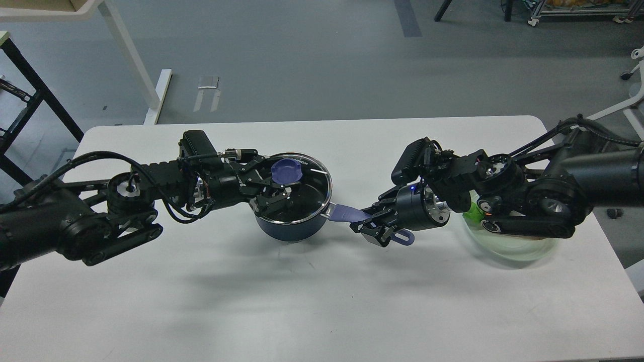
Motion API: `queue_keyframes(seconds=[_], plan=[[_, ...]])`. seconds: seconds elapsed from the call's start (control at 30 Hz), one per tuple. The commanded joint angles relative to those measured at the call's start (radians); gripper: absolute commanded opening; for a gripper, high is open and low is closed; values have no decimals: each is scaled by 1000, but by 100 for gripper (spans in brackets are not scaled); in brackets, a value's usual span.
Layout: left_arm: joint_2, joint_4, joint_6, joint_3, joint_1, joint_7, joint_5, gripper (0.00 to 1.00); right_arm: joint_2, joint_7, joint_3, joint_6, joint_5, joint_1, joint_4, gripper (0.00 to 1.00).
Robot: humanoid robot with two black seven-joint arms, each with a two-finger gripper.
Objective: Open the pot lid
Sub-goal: 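Lift the glass lid off the pot with the left gripper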
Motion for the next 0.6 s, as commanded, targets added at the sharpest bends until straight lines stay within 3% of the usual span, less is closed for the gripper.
queue_keyframes(seconds=[0.0,0.23,0.33,0.57], plan=[[32,-9,0,-5,-35,0,-54,39,-2,0,0,0,0,0,0,21],[196,-9,-3,9,-55,-54,-83,40,-5,0,0,0,0,0,-1,21],[293,-6,-3,22,-38,-56,-88,40,-3,0,0,0,0,-10,-1,21],[411,75,13,58,74,-99,-92,40,-3,0,0,0,0,-14,-1,22]])
